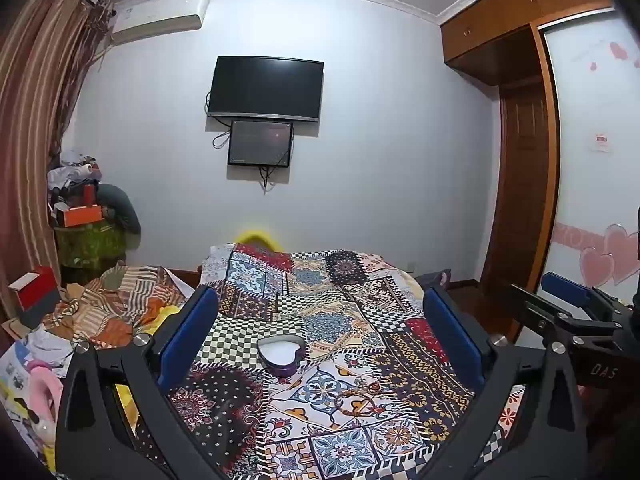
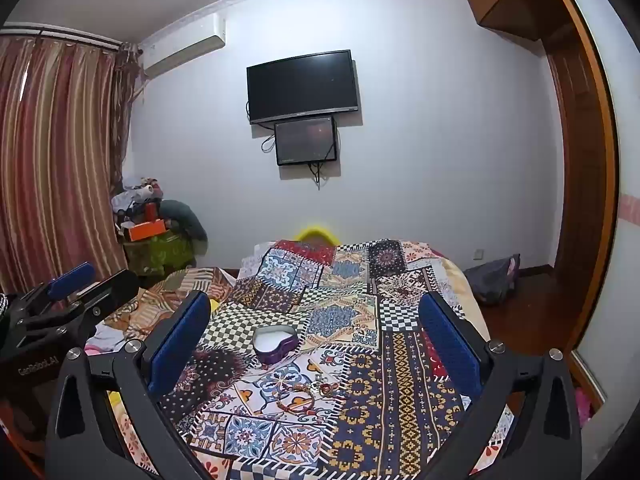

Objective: Organize jewelry

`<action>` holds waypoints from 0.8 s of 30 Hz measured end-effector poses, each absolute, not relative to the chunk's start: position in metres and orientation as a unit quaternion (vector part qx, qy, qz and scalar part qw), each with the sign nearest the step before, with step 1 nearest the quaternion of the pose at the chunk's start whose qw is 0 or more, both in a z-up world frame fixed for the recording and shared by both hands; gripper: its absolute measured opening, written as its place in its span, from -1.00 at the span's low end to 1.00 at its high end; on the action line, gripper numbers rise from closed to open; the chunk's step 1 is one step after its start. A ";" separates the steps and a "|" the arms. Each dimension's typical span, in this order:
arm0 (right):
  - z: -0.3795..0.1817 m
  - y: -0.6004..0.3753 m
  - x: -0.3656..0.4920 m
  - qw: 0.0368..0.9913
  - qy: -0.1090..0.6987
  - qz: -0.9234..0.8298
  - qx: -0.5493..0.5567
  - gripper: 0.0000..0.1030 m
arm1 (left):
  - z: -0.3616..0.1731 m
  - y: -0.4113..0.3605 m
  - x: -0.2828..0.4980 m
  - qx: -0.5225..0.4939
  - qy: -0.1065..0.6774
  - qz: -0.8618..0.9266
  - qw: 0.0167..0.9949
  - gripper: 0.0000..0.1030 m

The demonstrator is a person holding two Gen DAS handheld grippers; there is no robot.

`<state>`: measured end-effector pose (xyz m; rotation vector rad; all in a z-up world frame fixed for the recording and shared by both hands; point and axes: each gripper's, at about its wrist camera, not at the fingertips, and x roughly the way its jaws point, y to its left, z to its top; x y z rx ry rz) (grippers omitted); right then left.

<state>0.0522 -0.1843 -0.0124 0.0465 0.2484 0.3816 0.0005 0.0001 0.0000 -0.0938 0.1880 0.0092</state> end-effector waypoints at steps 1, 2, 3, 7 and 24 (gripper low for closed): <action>-0.013 -0.184 0.053 0.974 0.126 0.189 0.023 1.00 | 0.000 0.000 0.001 -0.046 0.094 0.006 0.994 1.00; -0.013 -0.184 0.053 0.973 0.128 0.189 0.024 1.00 | 0.000 0.001 0.002 -0.046 0.095 0.004 0.994 1.00; -0.013 -0.184 0.053 0.973 0.127 0.189 0.023 1.00 | 0.001 0.001 0.003 -0.047 0.097 0.001 0.994 1.00; -0.015 -0.183 0.054 0.974 0.128 0.188 0.021 1.00 | 0.001 0.002 0.006 -0.048 0.102 0.000 0.994 1.00; -0.018 -0.182 0.055 0.973 0.133 0.190 0.020 1.00 | -0.008 0.000 0.011 -0.042 0.106 0.006 0.993 1.00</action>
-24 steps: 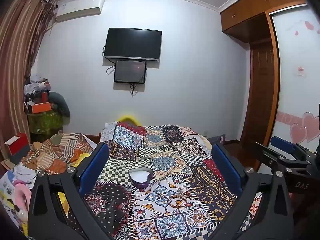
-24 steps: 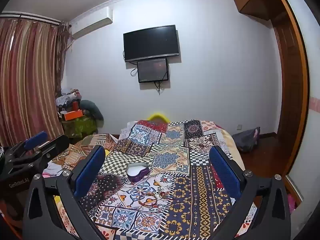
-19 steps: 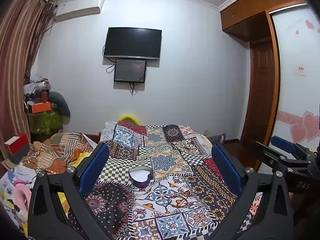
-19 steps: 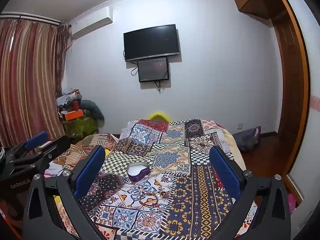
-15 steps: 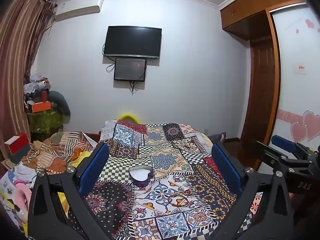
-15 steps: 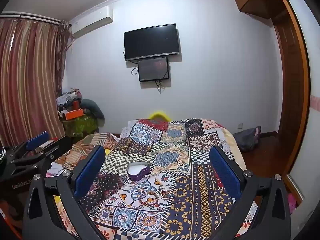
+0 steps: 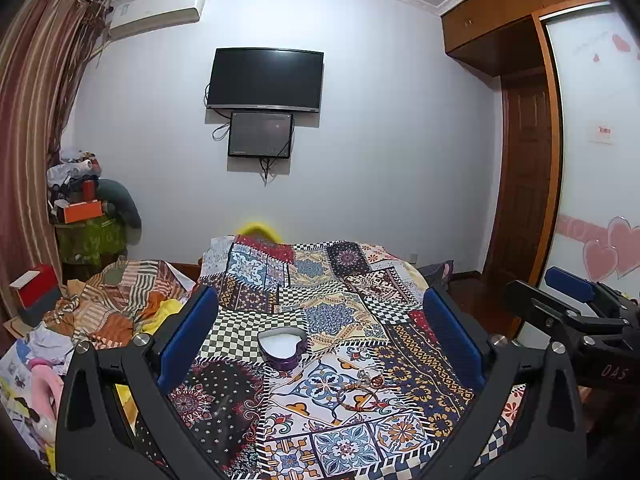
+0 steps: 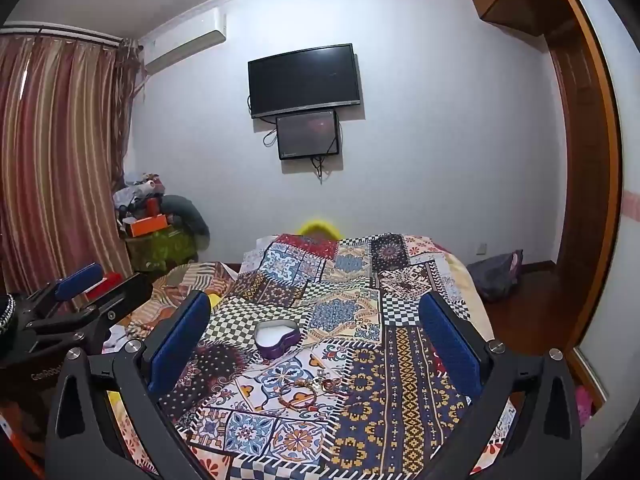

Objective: Organize jewelry

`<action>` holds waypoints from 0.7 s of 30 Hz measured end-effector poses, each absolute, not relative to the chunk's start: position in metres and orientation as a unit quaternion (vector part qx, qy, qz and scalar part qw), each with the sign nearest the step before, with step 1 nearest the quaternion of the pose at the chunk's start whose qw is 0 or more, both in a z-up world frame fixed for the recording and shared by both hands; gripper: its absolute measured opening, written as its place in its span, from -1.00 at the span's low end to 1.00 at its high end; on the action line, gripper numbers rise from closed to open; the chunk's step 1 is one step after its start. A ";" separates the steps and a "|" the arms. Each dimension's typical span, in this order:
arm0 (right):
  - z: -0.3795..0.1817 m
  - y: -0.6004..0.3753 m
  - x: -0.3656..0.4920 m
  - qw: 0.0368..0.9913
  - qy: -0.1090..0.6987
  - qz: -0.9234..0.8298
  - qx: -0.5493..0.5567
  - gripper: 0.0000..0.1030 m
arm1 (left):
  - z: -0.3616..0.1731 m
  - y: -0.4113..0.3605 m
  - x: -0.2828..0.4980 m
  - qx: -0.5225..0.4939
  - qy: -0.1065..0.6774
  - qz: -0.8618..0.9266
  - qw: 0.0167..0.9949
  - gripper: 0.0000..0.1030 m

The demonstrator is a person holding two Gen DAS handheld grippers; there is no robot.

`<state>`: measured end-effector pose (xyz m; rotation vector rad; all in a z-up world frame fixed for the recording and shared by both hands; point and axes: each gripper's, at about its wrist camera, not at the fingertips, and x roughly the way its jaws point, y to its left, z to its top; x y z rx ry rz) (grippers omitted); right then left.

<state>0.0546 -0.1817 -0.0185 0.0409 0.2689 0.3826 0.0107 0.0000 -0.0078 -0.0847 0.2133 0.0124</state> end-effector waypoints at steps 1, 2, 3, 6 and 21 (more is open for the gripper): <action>-0.017 -0.182 0.055 0.973 0.134 0.190 0.020 1.00 | -0.008 0.001 0.011 -0.044 0.108 0.006 0.993 1.00; -0.018 -0.182 0.055 0.973 0.134 0.189 0.020 1.00 | -0.008 0.001 0.013 -0.046 0.110 0.006 0.993 1.00; -0.018 -0.182 0.055 0.973 0.133 0.189 0.019 1.00 | -0.008 0.002 0.013 -0.048 0.111 0.006 0.993 1.00; -0.021 -0.181 0.056 0.973 0.136 0.188 0.018 1.00 | -0.010 0.005 0.015 -0.053 0.116 0.007 0.992 1.00; -0.019 -0.181 0.056 0.972 0.140 0.187 0.020 1.00 | -0.012 0.005 0.018 -0.050 0.123 0.009 0.991 1.00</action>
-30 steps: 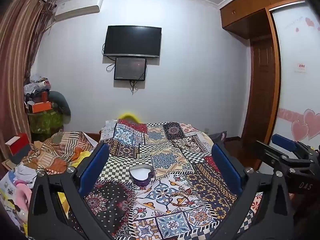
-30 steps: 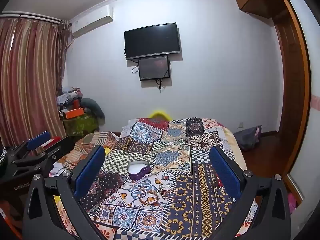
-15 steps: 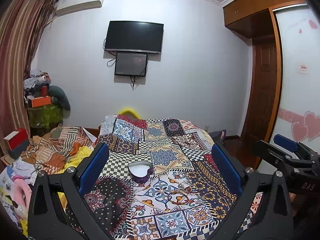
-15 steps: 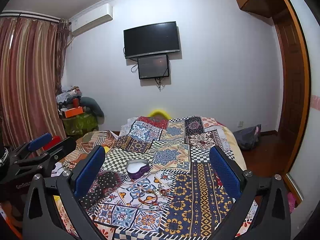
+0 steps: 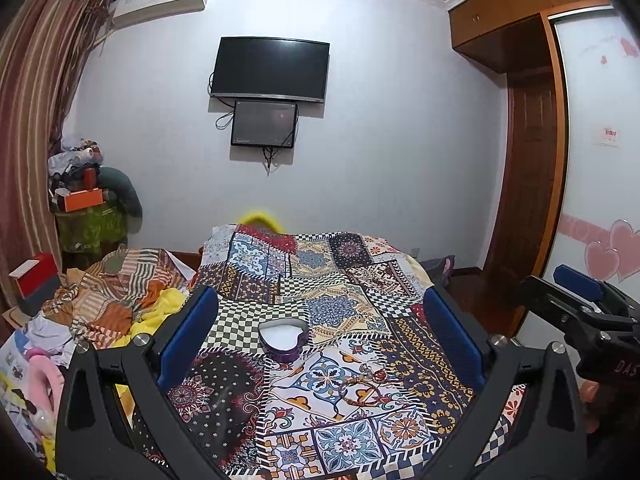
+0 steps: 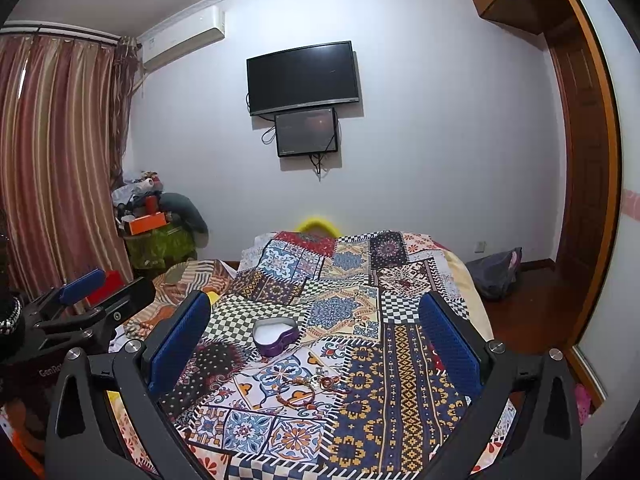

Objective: Organize jewelry

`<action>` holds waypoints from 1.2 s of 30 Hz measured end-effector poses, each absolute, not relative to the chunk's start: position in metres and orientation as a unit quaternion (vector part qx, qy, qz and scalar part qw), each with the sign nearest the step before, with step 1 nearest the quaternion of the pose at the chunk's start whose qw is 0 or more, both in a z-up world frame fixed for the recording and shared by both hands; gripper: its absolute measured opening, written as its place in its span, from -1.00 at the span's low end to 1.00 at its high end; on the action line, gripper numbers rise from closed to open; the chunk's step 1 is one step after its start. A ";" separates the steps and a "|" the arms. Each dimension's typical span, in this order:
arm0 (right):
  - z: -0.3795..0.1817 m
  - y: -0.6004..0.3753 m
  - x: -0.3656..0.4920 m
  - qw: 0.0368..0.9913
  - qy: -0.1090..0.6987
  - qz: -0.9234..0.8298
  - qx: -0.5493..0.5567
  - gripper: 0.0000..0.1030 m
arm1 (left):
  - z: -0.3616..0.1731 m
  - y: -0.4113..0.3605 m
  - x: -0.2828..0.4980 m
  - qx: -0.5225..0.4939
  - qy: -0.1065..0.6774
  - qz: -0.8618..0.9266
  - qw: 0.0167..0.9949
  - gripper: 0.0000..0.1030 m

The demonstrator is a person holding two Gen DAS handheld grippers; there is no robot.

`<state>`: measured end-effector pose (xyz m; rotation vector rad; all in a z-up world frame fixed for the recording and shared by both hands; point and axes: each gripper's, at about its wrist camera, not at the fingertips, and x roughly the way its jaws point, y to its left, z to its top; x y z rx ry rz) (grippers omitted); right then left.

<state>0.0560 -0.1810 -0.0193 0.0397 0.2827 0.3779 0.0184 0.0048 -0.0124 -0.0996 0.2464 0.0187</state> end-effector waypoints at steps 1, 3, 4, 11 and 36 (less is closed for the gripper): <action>-0.019 -0.181 0.056 0.972 0.140 0.188 0.020 1.00 | -0.012 0.005 0.018 -0.049 0.122 0.010 0.991 1.00; -0.019 -0.181 0.056 0.972 0.140 0.188 0.020 1.00 | -0.012 0.005 0.019 -0.049 0.122 0.009 0.991 1.00; -0.020 -0.181 0.056 0.972 0.141 0.188 0.020 1.00 | -0.012 0.005 0.018 -0.049 0.122 0.009 0.991 1.00; -0.020 -0.181 0.056 0.972 0.141 0.188 0.023 1.00 | -0.012 0.005 0.018 -0.048 0.123 0.009 0.991 1.00; -0.021 -0.183 0.058 0.971 0.147 0.185 0.024 1.00 | -0.014 0.002 0.023 -0.040 0.127 0.010 0.991 1.00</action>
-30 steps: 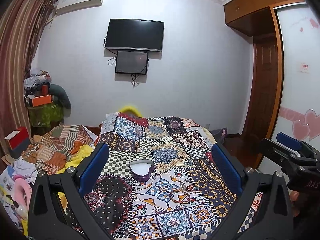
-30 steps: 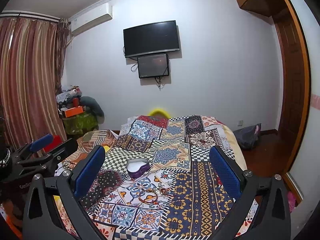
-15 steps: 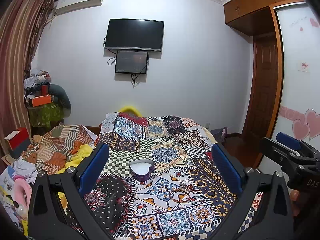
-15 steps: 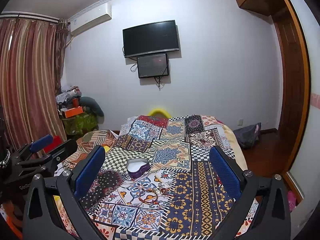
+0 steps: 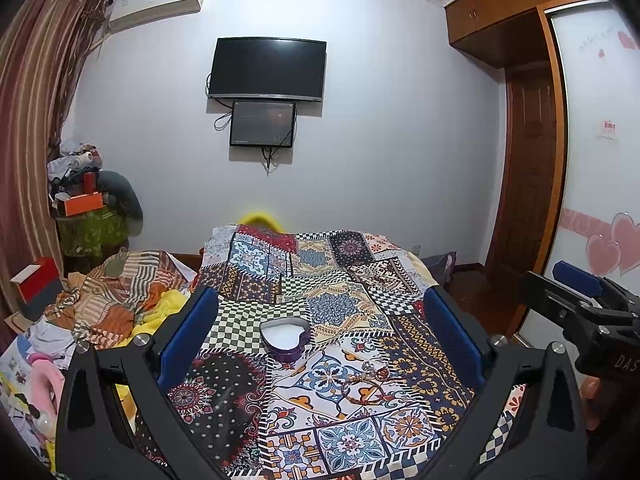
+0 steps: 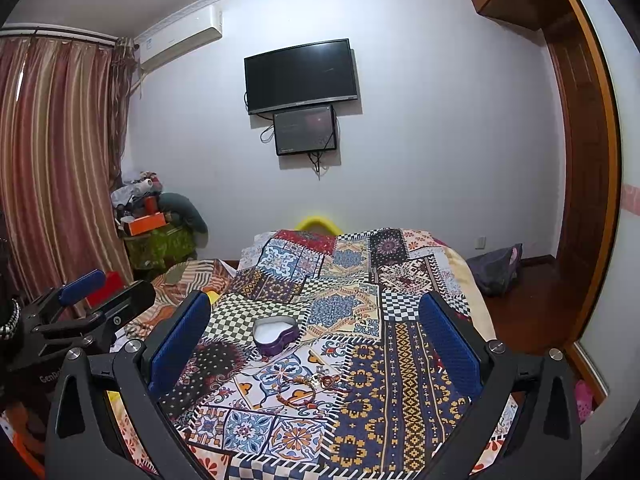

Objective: Organize jewelry

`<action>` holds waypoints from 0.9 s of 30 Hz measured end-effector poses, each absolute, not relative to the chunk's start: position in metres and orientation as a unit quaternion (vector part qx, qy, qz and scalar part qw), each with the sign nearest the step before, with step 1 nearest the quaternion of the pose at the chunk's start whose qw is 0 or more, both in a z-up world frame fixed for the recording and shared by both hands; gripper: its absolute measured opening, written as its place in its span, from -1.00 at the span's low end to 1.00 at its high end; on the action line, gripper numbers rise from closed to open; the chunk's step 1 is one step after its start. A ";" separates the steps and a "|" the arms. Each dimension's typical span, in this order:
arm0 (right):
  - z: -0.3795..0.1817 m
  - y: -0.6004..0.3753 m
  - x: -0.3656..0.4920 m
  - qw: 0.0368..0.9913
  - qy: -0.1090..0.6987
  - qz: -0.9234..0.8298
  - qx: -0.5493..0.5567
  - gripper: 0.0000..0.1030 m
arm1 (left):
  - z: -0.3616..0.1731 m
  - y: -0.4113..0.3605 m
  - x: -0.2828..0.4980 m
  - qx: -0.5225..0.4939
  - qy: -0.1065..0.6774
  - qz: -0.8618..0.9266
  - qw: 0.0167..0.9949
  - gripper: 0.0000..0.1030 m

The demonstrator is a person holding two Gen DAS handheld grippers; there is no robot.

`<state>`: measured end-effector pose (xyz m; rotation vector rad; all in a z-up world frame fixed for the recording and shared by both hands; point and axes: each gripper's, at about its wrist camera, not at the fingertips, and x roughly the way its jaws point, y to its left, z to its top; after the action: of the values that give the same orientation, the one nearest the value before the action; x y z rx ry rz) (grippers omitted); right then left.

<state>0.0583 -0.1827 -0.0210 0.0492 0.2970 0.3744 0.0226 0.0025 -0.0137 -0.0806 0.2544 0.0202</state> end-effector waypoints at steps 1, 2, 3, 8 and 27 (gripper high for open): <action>-0.022 -0.183 0.059 0.971 0.148 0.185 0.024 1.00 | -0.014 0.003 0.023 -0.040 0.127 0.010 0.991 1.00; -0.022 -0.183 0.060 0.971 0.149 0.185 0.024 1.00 | -0.015 0.002 0.024 -0.039 0.128 0.010 0.991 1.00; -0.023 -0.182 0.061 0.971 0.150 0.184 0.024 1.00 | -0.016 0.002 0.026 -0.039 0.130 0.010 0.991 1.00; -0.027 -0.183 0.067 0.970 0.159 0.182 0.024 1.00 | -0.020 0.003 0.034 -0.038 0.135 0.009 0.990 1.00; -0.102 -0.195 0.148 0.945 0.296 0.139 0.017 1.00 | -0.092 0.012 0.124 -0.047 0.254 -0.015 0.966 1.00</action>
<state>0.1480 -0.1948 -0.1021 0.0344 0.6039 0.2828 0.1242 0.0117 -0.0915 -0.0949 0.5129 -0.0309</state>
